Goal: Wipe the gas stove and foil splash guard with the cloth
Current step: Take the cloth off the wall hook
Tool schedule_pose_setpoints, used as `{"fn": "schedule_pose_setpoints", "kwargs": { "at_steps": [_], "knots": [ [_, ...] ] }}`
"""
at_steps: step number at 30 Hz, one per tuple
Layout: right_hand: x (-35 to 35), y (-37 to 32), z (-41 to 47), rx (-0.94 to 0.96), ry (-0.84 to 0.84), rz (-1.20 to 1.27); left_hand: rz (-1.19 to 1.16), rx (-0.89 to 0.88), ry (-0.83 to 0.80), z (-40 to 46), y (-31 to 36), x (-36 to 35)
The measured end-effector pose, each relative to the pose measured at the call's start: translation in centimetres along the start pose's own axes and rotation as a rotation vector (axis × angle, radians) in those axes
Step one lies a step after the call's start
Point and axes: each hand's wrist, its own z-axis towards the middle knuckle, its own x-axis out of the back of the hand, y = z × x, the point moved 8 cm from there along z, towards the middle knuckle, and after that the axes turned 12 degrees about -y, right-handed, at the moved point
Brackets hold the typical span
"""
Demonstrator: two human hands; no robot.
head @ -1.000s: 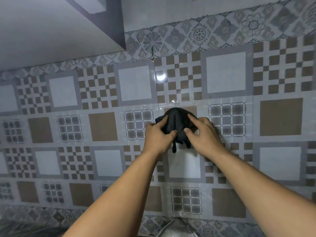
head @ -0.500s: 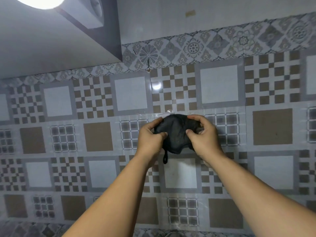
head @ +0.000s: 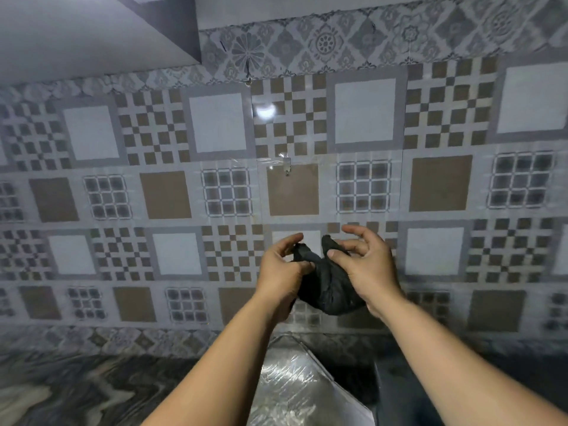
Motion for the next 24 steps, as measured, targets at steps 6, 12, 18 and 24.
{"fn": "schedule_pose_setpoints", "kwargs": {
  "at_steps": [6, 12, 18, 24],
  "knots": [
    [0.9, 0.3, -5.0, -0.044, -0.098, 0.008, -0.26, 0.105, 0.007, -4.4, -2.9, -4.0],
    [2.2, -0.3, -10.2, -0.162, -0.24, 0.199, -0.292, 0.154, -0.044, -8.6, -4.3, -6.2],
    [4.5, -0.8, -15.9, -0.173, -0.129, 0.146, -0.317, 0.153, -0.093, -13.3, -4.1, -7.9],
    [5.2, -0.8, -21.4, -0.171, -0.115, -0.191, -0.404, 0.155, -0.198, -17.6, -3.8, -11.3]
  ]
}}
